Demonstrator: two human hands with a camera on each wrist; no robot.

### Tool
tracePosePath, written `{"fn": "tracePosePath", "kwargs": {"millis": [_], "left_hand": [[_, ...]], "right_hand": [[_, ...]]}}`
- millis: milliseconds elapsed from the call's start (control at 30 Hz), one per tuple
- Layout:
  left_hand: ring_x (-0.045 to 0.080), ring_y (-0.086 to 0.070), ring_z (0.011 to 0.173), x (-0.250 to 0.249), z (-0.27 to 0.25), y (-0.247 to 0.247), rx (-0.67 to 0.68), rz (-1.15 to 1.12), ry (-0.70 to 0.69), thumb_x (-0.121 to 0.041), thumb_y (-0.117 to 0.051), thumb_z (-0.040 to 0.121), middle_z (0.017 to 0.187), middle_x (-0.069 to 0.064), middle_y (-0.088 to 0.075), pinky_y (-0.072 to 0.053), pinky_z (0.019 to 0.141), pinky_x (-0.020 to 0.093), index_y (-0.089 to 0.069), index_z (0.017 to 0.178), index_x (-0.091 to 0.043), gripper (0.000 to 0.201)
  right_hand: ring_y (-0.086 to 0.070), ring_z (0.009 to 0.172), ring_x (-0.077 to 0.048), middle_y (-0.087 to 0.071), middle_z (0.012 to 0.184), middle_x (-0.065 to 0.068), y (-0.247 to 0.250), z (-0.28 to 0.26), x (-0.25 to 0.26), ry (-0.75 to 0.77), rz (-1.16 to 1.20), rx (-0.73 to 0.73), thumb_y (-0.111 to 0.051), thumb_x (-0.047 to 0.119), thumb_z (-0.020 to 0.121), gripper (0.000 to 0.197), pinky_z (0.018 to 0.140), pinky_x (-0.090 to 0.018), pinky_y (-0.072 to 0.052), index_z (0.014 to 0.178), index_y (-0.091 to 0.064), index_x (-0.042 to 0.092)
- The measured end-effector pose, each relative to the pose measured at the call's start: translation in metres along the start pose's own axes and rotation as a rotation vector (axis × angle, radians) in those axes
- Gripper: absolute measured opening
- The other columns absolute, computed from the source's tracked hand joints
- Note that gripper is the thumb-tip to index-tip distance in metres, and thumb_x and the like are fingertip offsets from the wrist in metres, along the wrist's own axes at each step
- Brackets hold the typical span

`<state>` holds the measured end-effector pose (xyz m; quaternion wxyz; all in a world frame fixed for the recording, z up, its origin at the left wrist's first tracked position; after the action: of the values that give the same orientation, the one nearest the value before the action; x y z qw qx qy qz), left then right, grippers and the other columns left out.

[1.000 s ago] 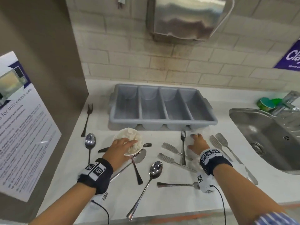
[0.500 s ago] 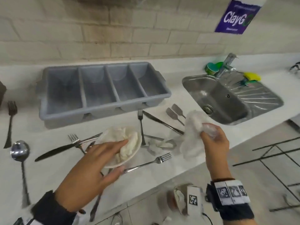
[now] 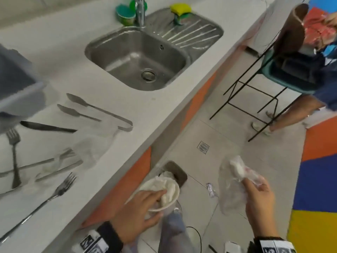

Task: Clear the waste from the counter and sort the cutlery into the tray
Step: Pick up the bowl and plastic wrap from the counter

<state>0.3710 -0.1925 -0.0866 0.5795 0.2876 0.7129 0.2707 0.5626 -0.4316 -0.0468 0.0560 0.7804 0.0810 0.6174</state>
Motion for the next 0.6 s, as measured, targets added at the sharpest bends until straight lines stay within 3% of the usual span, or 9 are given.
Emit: {"fn": "tracePosePath", "kwargs": {"millis": [67,133,233,400,467,533,600], "left_hand": [[0.001,-0.042,0.116,0.016,0.046,-0.040,0.035,-0.024,0.081,-0.044,-0.052,0.084,0.125,-0.007,-0.062,-0.007,0.100,-0.007,-0.038,0.134,-0.036,0.052],[0.012,-0.038,0.130,0.037,0.091,-0.083,0.156,-0.021,0.191,-0.038,-0.051,0.090,0.142,-0.004,-0.047,-0.020,0.106,0.010,-0.030,0.142,-0.031,0.057],[0.023,-0.036,0.133,0.061,0.152,-0.130,0.298,0.036,0.317,-0.030,-0.053,0.090,0.147,0.004,-0.042,-0.032,0.111,0.032,-0.026,0.145,-0.024,0.062],[0.028,-0.037,0.131,0.105,0.237,-0.204,0.378,0.056,0.473,-0.026,-0.057,0.088,0.144,0.008,-0.045,-0.035,0.111,0.039,-0.024,0.145,-0.022,0.067],[0.029,-0.030,0.138,0.130,0.263,-0.229,0.382,0.064,0.543,-0.034,-0.062,0.084,0.153,0.005,-0.033,-0.030,0.115,0.045,-0.015,0.148,-0.025,0.080],[0.030,-0.016,0.145,0.167,0.278,-0.255,0.384,0.111,0.624,-0.047,-0.066,0.076,0.159,-0.003,-0.017,-0.022,0.116,0.056,-0.005,0.148,-0.030,0.095],[0.032,-0.016,0.145,0.186,0.281,-0.271,0.397,0.127,0.656,-0.049,-0.066,0.074,0.160,0.000,-0.014,-0.022,0.115,0.059,-0.006,0.148,-0.027,0.097]], "right_hand": [[-0.063,0.084,-0.029,-0.068,0.095,-0.016,0.019,0.028,-0.028,-0.082,-0.056,0.005,-0.056,0.000,0.083,0.023,0.075,-0.042,-0.050,0.091,-0.064,0.020],[-0.063,0.093,-0.039,-0.066,0.105,-0.025,0.033,0.054,-0.052,-0.167,-0.098,0.037,-0.056,0.001,0.083,0.022,0.084,-0.050,-0.050,0.101,-0.064,0.013],[-0.062,0.095,-0.042,-0.065,0.104,-0.027,0.048,0.089,-0.084,-0.236,-0.153,0.081,-0.056,-0.001,0.082,0.021,0.081,-0.047,-0.049,0.098,-0.064,0.010],[-0.064,0.092,-0.039,-0.068,0.097,-0.021,0.062,0.126,-0.135,-0.289,-0.223,0.127,-0.058,-0.002,0.081,0.018,0.083,-0.051,-0.052,0.092,-0.065,0.010],[-0.065,0.087,-0.036,-0.069,0.093,-0.020,0.063,0.136,-0.158,-0.312,-0.228,0.149,-0.059,-0.003,0.082,0.016,0.076,-0.044,-0.053,0.093,-0.065,0.008],[-0.068,0.079,-0.024,-0.073,0.084,-0.008,0.060,0.146,-0.184,-0.326,-0.250,0.194,-0.059,-0.003,0.082,0.016,0.066,-0.029,-0.055,0.091,-0.066,0.008],[-0.067,0.072,-0.014,-0.072,0.078,0.000,0.055,0.154,-0.209,-0.361,-0.279,0.245,-0.060,-0.004,0.081,0.017,0.059,-0.016,-0.054,0.090,-0.066,0.009]]}}
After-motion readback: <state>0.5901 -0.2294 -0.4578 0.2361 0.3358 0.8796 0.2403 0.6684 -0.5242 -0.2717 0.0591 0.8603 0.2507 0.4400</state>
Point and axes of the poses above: each hand's wrist, its own z-axis towards the middle knuckle, its own y-axis out of the back of the hand, x = y × z, the point moved 5 cm from there along z, towards the middle knuckle
